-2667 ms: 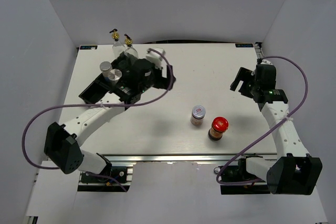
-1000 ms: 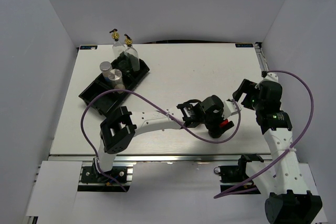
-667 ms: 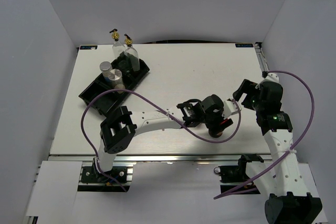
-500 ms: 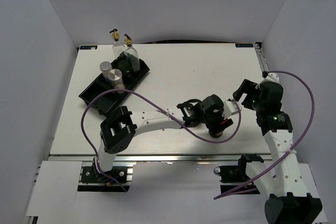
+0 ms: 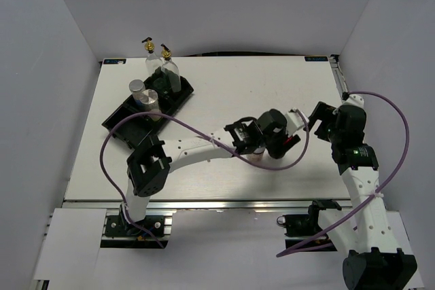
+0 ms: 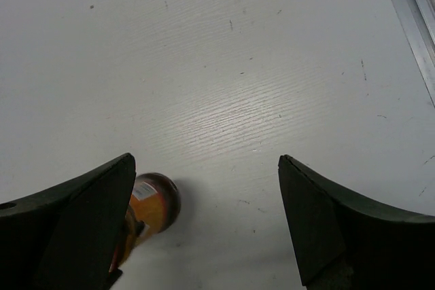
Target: Organize the condiment bottles
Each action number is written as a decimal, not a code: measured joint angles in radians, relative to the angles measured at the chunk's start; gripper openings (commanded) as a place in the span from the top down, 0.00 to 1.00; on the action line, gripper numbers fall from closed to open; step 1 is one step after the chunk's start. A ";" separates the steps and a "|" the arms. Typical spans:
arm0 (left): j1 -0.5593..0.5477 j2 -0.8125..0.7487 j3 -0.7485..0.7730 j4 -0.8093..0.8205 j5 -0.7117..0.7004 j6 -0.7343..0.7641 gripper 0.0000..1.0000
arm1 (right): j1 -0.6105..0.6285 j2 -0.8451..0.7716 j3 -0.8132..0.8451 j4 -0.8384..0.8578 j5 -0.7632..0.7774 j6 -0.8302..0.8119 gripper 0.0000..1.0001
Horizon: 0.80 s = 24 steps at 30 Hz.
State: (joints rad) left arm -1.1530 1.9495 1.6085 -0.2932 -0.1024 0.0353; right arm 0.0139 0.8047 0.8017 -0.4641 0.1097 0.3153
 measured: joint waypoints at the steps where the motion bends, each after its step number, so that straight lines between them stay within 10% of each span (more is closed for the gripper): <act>1: 0.015 -0.001 0.018 0.000 0.000 -0.002 1.00 | -0.003 0.004 0.000 0.003 0.004 0.000 0.11; 14: 0.284 -0.100 0.211 -0.030 -0.144 -0.082 1.00 | -0.034 0.074 0.000 0.053 0.022 0.003 0.11; 24: 0.471 -0.535 -0.204 -0.151 -0.630 -0.301 1.00 | -0.034 0.148 0.000 0.158 -0.031 0.013 0.11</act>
State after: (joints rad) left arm -0.6819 1.4147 1.4044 -0.4446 -0.7326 -0.2657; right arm -0.0196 0.9524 0.8017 -0.3065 0.0792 0.3283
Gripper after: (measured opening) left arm 0.764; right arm 0.895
